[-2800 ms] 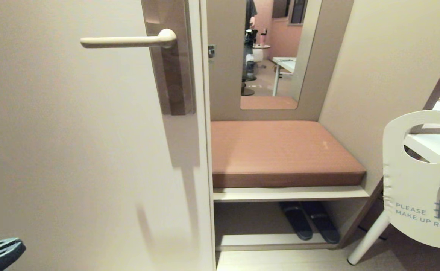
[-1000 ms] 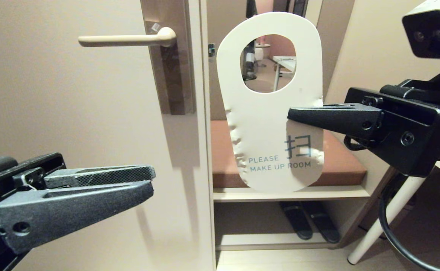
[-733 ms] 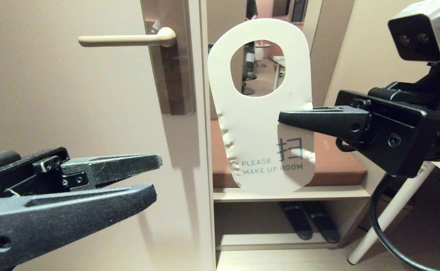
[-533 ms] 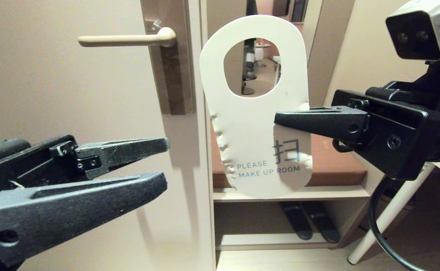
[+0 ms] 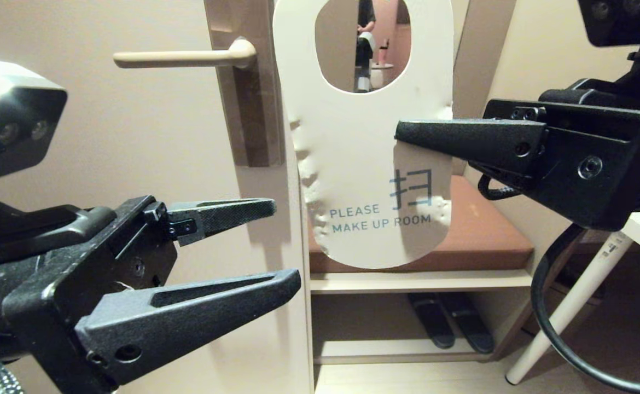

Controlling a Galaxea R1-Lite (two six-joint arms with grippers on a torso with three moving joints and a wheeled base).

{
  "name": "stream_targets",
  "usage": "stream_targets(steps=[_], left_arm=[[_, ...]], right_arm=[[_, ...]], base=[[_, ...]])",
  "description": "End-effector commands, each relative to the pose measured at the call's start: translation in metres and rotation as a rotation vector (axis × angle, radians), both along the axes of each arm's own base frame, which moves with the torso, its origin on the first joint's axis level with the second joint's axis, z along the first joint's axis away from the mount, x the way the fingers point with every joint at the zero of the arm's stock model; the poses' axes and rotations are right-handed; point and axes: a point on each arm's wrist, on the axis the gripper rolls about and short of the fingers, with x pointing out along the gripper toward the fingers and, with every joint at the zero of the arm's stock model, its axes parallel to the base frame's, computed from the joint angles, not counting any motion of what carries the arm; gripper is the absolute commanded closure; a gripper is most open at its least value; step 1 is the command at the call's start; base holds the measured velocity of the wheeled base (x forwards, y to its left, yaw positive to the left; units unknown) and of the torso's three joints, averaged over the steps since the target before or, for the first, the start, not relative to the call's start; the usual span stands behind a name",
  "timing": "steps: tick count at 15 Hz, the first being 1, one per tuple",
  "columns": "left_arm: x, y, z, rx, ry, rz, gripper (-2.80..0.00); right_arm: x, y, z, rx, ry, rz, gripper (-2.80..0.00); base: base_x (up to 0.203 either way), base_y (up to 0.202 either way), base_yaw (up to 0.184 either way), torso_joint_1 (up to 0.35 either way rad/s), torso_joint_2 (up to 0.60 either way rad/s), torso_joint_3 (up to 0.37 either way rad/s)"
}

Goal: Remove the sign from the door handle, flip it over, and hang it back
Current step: Hand it to the other hand

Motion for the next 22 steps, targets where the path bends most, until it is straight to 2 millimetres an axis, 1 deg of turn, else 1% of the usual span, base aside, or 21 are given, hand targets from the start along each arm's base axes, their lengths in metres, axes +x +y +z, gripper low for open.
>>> stream_targets(steps=[1,6,12,17,22], left_arm=[[0.005,-0.004,-0.001,-0.006,-0.003,-0.003,-2.80],[0.014,-0.013,-0.002,-0.032,-0.028,-0.007,-2.80],[0.009,-0.019,-0.001,-0.043,-0.041,-0.048,-2.80],[0.008,-0.019,0.000,-0.046,-0.046,-0.050,-2.80],[0.006,-0.021,0.001,-0.058,-0.056,-0.064,-2.80]], right_arm=[[-0.001,0.004,0.002,0.020,0.000,0.023,0.00],[-0.002,0.019,-0.004,0.020,0.009,0.071,0.00],[0.000,0.040,-0.014,0.027,-0.001,0.122,0.00],[-0.003,0.050,-0.018,0.020,0.006,0.156,0.00],[-0.002,0.053,-0.012,0.037,-0.010,0.149,0.00]], base=[[0.000,0.000,0.000,0.000,0.00,0.000],[0.000,0.000,0.000,0.000,0.00,0.000],[0.000,0.000,0.000,0.000,0.00,0.000],[0.000,0.000,0.000,0.000,0.00,0.000],[0.000,0.000,0.000,0.000,0.00,0.000]])
